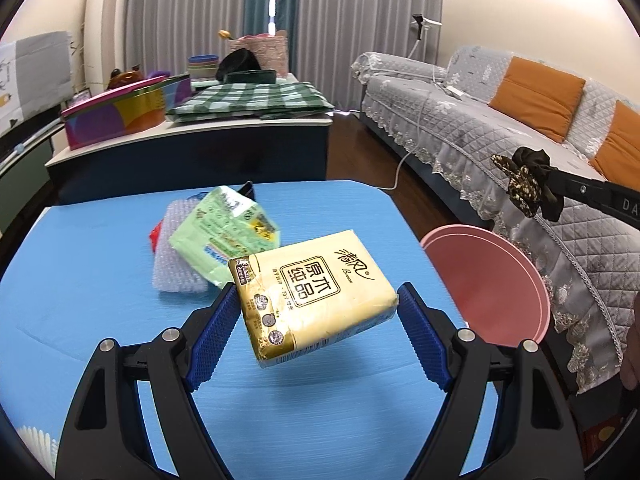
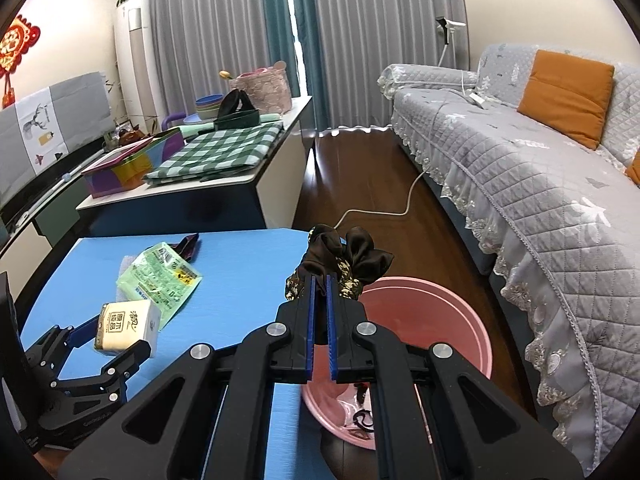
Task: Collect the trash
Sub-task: 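Carry the yellow tissue pack and black scrunchie over the pink bucket with both grippers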
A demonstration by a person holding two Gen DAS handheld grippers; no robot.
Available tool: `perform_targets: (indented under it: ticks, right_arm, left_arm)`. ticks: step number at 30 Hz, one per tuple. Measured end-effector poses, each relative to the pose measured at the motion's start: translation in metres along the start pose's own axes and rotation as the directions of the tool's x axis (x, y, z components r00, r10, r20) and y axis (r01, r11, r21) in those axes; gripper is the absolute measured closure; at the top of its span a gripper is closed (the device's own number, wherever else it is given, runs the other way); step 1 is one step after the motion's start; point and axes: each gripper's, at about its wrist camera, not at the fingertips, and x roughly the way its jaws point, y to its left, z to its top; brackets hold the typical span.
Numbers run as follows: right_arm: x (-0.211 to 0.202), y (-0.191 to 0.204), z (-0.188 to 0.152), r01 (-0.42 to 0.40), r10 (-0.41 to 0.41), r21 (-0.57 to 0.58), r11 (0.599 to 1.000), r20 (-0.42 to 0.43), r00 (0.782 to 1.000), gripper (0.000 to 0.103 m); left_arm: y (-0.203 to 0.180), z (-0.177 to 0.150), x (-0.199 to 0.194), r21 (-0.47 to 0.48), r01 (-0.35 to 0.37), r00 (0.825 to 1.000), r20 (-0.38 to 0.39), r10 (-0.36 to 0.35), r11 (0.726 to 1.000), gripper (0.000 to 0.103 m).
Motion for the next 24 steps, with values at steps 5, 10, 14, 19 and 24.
perform_targets:
  ticks: [5,10,14,19,24]
  right_arm:
    - [0.0,-0.011,0.005,0.01,-0.01,0.016,1.0,-0.003,1.0,0.097]
    - [-0.003,-0.022,0.012,0.022,-0.022,0.033,0.999,0.009,1.0,0.097]
    - [-0.005,-0.03,0.016,0.031,-0.032,0.05,0.998,0.02,0.999,0.097]
    - [-0.009,-0.045,0.022,0.046,-0.048,0.078,0.996,0.028,0.998,0.097]
    - [-0.012,-0.063,0.027,0.067,-0.071,0.116,0.991,0.037,0.997,0.097]
  left_arm:
    - [-0.012,0.004,0.003,0.015,0.021,1.0,-0.007,-0.021,1.0,0.026]
    - [-0.026,0.011,0.006,0.034,0.044,0.999,-0.001,-0.044,0.998,0.026]
    - [-0.039,0.022,0.01,0.047,0.064,0.998,0.009,-0.065,0.997,0.026]
    - [-0.058,0.033,0.016,0.074,0.098,0.995,0.015,-0.1,0.992,0.026]
    - [-0.081,0.04,0.021,0.107,0.154,0.987,0.02,-0.157,0.982,0.026]
